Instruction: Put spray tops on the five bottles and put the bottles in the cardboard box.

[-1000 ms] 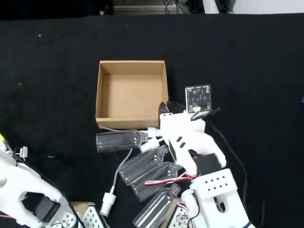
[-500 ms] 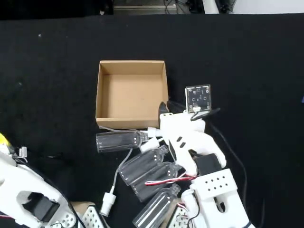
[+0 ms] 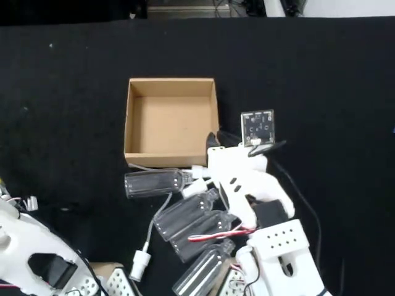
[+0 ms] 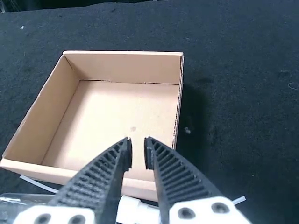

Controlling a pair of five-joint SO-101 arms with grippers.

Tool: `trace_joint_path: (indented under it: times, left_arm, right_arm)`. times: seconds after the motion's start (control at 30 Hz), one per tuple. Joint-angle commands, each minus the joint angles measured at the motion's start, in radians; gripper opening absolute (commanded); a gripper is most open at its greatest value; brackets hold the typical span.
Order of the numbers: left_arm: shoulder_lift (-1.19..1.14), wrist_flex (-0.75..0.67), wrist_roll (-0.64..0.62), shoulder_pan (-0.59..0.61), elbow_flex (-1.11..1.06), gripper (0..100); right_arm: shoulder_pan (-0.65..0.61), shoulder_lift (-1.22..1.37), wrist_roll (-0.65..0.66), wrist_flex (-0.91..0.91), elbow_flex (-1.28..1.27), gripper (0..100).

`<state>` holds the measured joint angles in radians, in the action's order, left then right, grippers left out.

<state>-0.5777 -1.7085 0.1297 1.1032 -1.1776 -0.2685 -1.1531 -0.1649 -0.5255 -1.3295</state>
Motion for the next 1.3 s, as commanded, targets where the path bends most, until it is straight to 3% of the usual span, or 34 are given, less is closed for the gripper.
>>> trace_joint_path:
  times: [0.0,0.13,0.53,0.7,0.87,1.07,1.27]
  left_arm:
    - [0.101,-0.009,0.005,0.002,-0.028,28]
    - [0.150,0.032,0.009,0.002,-0.027,28]
    - [0.427,0.446,0.005,0.002,-0.019,28]
    - [0.480,0.557,0.008,0.001,-0.018,28]
    - [0.480,0.595,0.011,0.001,-0.010,28]
    - [0.489,0.591,0.011,-0.010,-0.012,13]
    - [0.532,0.589,0.011,-0.038,-0.016,12]
  right_arm:
    - [-0.014,-0.041,0.006,0.023,0.005,5.4]
    - [-0.014,-0.041,0.006,0.023,0.005,5.4]
    - [-0.014,-0.041,0.006,0.023,0.005,5.4]
    - [-0.014,-0.041,0.006,0.023,0.004,5.4]
    - [-0.014,-0.041,0.006,0.023,0.004,5.4]
    - [-0.014,-0.041,0.006,0.023,0.004,5.4]
    - [-0.014,-0.041,0.006,0.025,0.004,5.4]
